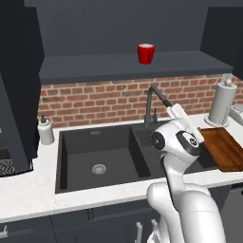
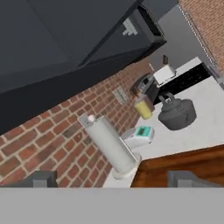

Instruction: Pick the kettle from the counter and place it on the tray. Then pick the mug from the cabinet and place it on the tray. Then close the cabinet doors.

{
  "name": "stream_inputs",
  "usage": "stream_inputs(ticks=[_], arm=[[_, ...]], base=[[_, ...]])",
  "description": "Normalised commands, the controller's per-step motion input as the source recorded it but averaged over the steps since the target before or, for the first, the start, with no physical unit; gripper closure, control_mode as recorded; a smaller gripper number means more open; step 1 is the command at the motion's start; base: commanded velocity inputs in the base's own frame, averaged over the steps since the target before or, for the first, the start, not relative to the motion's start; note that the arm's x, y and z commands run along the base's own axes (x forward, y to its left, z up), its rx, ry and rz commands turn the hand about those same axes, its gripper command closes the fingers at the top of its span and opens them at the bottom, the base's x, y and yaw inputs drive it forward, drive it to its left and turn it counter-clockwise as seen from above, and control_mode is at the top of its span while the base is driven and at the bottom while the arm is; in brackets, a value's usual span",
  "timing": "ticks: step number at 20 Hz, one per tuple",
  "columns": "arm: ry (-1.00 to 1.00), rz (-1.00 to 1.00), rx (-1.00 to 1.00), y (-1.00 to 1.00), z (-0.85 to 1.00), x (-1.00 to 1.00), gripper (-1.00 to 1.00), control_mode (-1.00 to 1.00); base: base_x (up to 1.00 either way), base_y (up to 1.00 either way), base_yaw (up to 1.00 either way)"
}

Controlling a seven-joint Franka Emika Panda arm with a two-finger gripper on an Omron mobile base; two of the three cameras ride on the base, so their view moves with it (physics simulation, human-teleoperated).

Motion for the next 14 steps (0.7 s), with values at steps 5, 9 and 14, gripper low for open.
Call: stream_inputs(ticks=[5,9,14], arm=[[0.14,-0.19,-0.09,-0.5,0.04,0.0,-1.0,-1.0],[0.5,-0.22,-0.16,-0.44,0.08,0.0,-1.0,-1.0],[0.41,-0.24,-0.22,-0.44,0.0,0.0,-1.0,-1.0]], base=[[0.0,0.0,0.0],[0.0,0.0,0.0],[0.0,0.0,0.0]])
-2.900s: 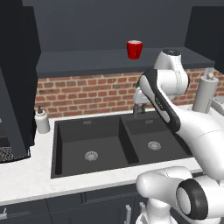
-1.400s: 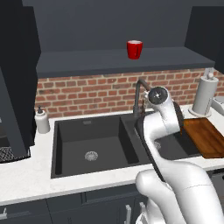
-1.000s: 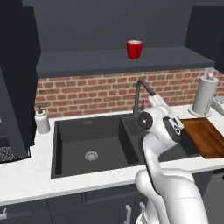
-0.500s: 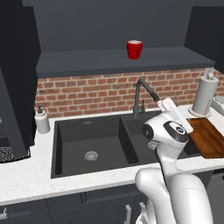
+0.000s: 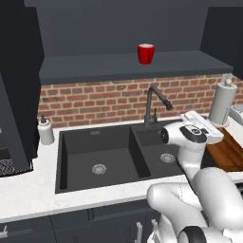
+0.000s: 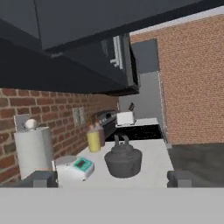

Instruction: Pick the kettle from the counter and place it on the tray. Then pick the mug from the cabinet and place it on the tray. Then close the cabinet doors.

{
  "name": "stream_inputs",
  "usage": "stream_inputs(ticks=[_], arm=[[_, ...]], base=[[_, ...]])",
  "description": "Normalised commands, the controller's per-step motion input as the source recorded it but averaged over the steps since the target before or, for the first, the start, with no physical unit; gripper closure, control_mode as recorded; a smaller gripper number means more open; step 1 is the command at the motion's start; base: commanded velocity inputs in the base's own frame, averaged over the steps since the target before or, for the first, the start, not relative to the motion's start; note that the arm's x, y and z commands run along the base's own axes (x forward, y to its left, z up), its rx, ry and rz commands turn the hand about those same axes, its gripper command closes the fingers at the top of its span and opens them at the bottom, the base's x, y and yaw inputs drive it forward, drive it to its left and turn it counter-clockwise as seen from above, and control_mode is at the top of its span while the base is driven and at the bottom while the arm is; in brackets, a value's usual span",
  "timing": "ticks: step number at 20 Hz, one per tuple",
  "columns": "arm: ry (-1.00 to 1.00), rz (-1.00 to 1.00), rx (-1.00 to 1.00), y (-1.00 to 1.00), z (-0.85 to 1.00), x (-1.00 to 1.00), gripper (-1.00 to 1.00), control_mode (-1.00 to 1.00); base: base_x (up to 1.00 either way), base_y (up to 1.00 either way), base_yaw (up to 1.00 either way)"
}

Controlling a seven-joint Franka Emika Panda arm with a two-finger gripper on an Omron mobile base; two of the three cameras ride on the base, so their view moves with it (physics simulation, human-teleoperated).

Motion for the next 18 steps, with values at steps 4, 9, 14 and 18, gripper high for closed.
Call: stream_inputs(ticks=[4,9,14,18], arm=[[0.04,-0.16,-0.28,-0.28,-0.13,-0.04,-1.0,-1.0],[-0.29,-0.1,-0.13,-0.22,-0.32,-0.08,-1.0,-1.0],[-0.09,-0.14,-0.03,-0.42,-0.05,0.0,-1.0,-1.0],[0.02,-0.16,0.0,-0.43,0.12,-0.11,-1.0,-1.0]], base=[[0.0,0.0,0.0],[0.0,0.0,0.0],[0.0,0.0,0.0],[0.0,0.0,0.0]])
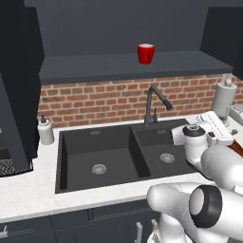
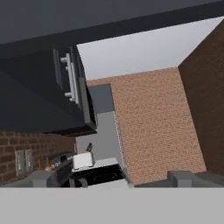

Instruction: Pick the kettle from the counter and place it on the tray. Then pick the mug from the cabinet and place it on the tray. Then close the cabinet doors.

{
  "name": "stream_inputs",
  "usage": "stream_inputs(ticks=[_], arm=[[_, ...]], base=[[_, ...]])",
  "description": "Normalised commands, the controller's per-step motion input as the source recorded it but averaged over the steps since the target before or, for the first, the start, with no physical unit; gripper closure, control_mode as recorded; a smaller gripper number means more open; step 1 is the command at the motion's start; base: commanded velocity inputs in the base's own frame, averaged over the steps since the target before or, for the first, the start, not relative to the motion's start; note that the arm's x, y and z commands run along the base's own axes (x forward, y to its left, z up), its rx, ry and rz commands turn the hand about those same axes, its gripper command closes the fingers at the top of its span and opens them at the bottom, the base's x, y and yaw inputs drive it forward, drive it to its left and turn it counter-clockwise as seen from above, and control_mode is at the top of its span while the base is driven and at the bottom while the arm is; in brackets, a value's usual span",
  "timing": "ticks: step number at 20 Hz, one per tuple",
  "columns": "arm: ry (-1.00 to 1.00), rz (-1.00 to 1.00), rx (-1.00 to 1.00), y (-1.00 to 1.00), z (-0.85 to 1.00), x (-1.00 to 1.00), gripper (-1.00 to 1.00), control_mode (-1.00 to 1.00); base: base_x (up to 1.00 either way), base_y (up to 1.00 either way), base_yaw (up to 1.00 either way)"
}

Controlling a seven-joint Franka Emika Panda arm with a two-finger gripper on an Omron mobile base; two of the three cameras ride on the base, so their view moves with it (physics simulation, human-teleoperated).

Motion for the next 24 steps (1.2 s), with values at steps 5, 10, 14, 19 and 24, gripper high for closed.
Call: stream_inputs(ticks=[5,10,14,19,24], arm=[[0.08,-0.08,0.0,-0.34,0.11,-0.22,-1.0,-1.0],[0.0,0.0,0.0,-0.41,-0.03,-0.05,-1.0,-1.0],[0.0,0.0,0.0,-0.53,-0.02,0.0,-1.0,-1.0],[0.0,0.0,0.03,-0.45,0.0,-0.16,-1.0,-1.0],[0.01,0.0,0.04,-0.24,0.01,-0.29,-1.0,-1.0]], base=[[0.0,0.0,0.0],[0.0,0.0,0.0],[0.0,0.0,0.0],[0.0,0.0,0.0],[0.0,0.0,0.0]])
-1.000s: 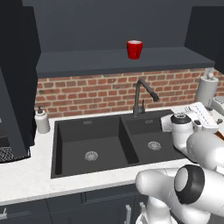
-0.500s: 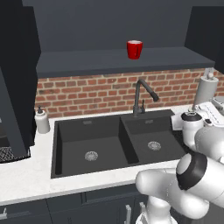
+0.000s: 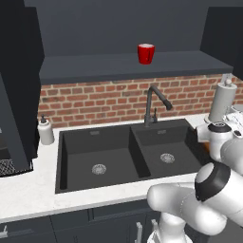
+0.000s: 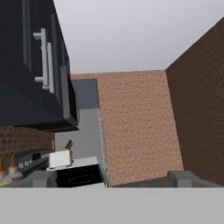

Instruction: Pick the kettle from the counter and place it on the tray. Then pick the mug from the cabinet and place it on the tray. Then close the cabinet doors.

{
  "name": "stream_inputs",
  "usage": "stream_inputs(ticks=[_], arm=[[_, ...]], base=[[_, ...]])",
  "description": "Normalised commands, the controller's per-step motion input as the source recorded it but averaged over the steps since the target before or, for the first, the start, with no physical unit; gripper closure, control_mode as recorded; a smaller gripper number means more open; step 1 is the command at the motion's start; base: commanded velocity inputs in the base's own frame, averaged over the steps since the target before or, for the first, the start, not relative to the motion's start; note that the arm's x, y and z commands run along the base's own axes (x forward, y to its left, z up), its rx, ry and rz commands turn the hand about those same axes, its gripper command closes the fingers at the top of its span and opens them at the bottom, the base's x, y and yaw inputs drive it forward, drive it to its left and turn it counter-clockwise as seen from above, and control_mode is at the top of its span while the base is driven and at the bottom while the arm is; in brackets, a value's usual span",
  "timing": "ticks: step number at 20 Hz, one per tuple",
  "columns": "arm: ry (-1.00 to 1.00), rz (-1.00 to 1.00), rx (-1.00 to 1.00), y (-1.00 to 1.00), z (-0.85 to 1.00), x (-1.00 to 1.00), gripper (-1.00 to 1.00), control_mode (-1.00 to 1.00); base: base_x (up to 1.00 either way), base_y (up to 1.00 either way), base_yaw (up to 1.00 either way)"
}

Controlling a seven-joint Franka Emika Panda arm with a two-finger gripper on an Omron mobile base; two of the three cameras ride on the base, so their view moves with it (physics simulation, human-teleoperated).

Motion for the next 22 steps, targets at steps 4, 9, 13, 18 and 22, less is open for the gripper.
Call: stream_inputs(ticks=[4,9,13,18,22], arm=[[0.03,0.0,0.08,-0.28,0.0,-0.2,-1.0,-1.0],[0.0,0.07,0.07,-0.35,0.01,-0.14,-1.0,-1.0],[0.0,0.12,0.02,-0.45,0.02,-0.01,-1.0,-1.0],[-0.01,0.21,0.01,-0.35,-0.01,-0.04,-1.0,-1.0],[-0.04,0.25,0.03,-0.31,-0.05,-0.05,-1.0,-1.0]], base=[[0.0,0.0,0.0],[0.0,0.0,0.0],[0.0,0.0,0.0],[0.0,0.0,0.0],[0.0,0.0,0.0]])
